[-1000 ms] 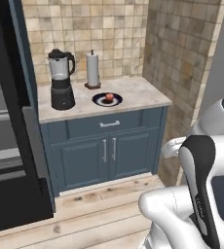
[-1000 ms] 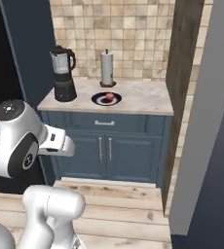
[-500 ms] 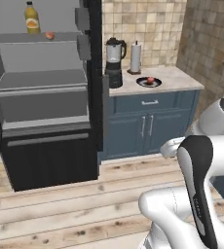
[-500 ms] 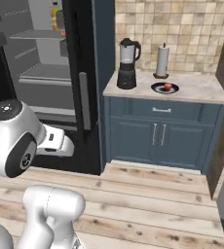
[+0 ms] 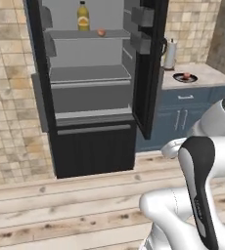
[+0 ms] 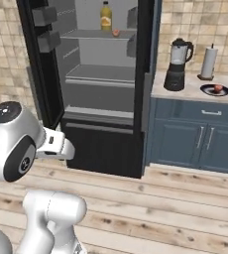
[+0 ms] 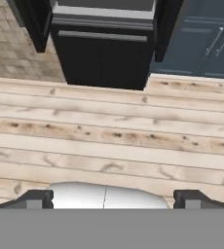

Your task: Pick the two peachs from the fridge and place them on the plate next to the blender to make a fruit smoothie.

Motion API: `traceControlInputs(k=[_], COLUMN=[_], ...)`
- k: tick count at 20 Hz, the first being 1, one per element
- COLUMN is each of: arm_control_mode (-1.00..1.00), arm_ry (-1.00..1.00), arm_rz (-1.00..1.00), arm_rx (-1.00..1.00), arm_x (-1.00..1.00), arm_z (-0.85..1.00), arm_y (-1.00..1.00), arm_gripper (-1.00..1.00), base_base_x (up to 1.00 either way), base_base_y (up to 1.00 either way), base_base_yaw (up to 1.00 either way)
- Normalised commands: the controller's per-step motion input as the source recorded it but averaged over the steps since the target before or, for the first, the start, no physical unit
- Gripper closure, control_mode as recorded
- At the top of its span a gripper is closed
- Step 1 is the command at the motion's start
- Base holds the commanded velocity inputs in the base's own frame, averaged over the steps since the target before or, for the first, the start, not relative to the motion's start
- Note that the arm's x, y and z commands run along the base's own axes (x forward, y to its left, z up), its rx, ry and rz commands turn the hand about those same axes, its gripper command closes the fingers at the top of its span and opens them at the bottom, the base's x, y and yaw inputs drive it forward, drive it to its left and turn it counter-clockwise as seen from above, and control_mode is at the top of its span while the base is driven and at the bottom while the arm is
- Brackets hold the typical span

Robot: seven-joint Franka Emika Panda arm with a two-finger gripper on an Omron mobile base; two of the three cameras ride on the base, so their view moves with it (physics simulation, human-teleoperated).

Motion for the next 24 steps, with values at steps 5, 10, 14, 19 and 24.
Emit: traceControlInputs(k=[5, 10, 14, 19, 24], arm_control_mode=[1.00, 1.00, 1.00, 1.00, 1.00], arm_ry=[0.00, 0.00, 0.00, 0.00, 0.00], arm_rz=[0.00, 0.00, 0.00, 0.00, 0.00], arm_rx=[0.00, 0.00, 0.00, 0.00, 0.00], arm_x=[0.00, 0.00, 0.00, 0.00, 0.00], arm_z=[0.00, 0.00, 0.00, 0.00, 0.00], arm_y=[0.00, 0.00, 0.00, 0.00, 0.00], arm_gripper=[-1.00, -1.00, -1.00, -1.00, -1.00], base_base_x=[1.00, 1.00, 0.90, 0.57, 0.73], base_base_y=[0.42, 0.05, 0.22, 0.53, 0.38], base_base_yaw=[-0.19, -0.19, -0.06, 0.01, 0.00])
